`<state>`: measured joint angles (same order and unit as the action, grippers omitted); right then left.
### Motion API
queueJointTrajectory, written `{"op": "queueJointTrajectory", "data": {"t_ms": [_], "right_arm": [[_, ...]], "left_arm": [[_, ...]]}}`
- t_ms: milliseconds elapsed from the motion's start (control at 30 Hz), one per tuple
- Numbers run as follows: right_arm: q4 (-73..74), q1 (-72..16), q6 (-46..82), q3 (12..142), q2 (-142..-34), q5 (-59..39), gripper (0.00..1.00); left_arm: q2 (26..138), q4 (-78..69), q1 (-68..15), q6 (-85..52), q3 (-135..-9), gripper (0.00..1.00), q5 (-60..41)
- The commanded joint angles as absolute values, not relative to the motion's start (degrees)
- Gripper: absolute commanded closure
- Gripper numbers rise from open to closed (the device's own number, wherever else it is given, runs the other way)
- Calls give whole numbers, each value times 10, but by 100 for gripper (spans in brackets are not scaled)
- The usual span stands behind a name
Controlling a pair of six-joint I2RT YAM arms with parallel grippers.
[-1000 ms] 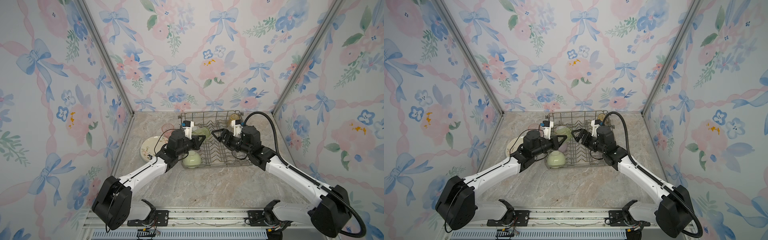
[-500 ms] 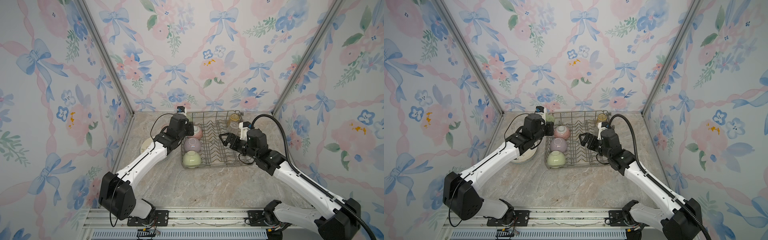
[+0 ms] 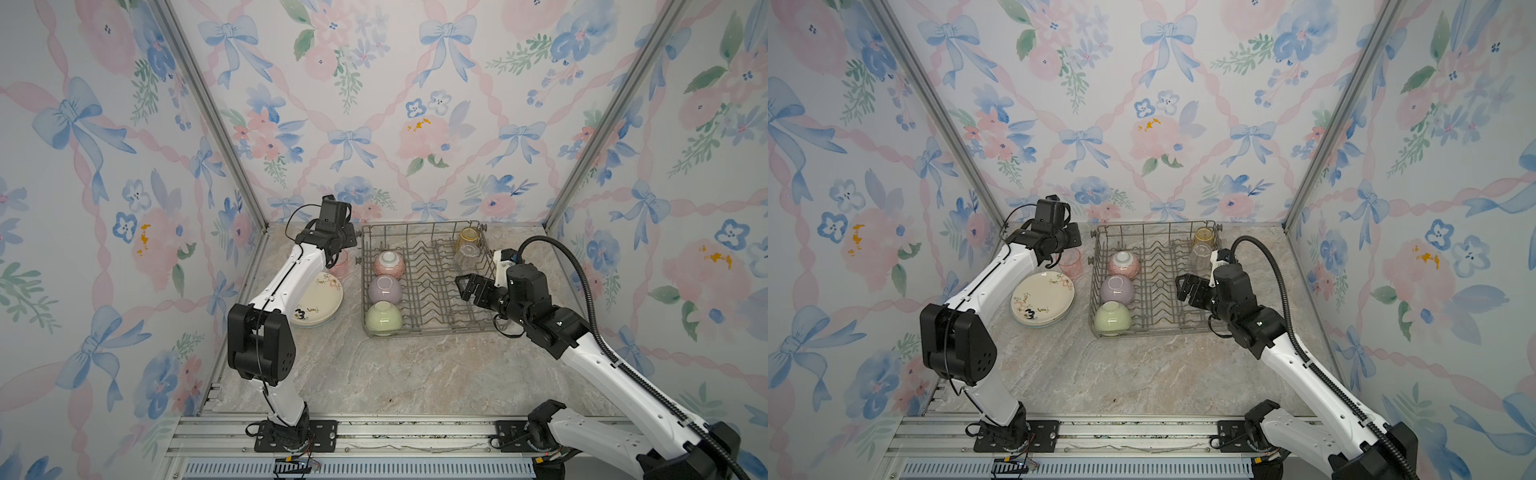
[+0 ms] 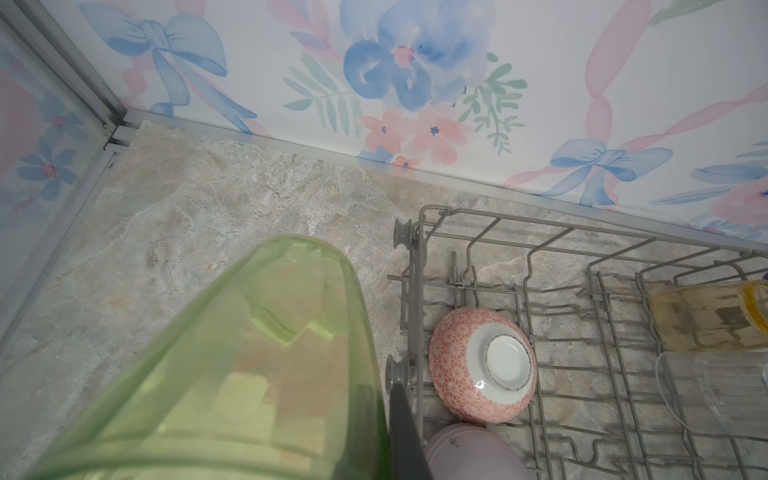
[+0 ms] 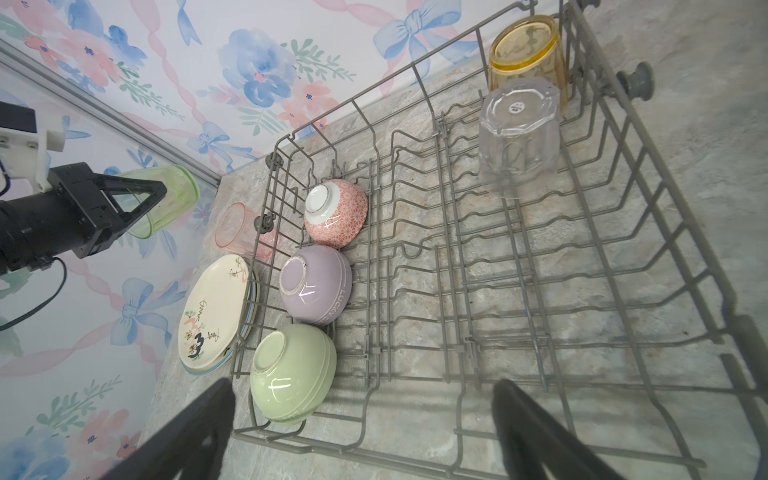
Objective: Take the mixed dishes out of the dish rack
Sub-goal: 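Carry the green cup with the left gripper while the right gripper withdraws, then lower the green cup with the left gripper onto the table beside the pink cup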
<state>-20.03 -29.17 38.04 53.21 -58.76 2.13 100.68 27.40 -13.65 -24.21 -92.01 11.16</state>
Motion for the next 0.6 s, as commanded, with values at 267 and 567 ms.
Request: {"op": "queueJointTrajectory", "data": {"t_ms": [267, 567], "right_arm": [[-258, -256, 323, 542, -597, 0, 3], [-258, -253, 317, 530, -598, 10, 3]], "left_arm": [[1086, 364, -66, -231, -1003, 100, 104], [1129, 429, -20, -199, -1042, 100, 72]]}}
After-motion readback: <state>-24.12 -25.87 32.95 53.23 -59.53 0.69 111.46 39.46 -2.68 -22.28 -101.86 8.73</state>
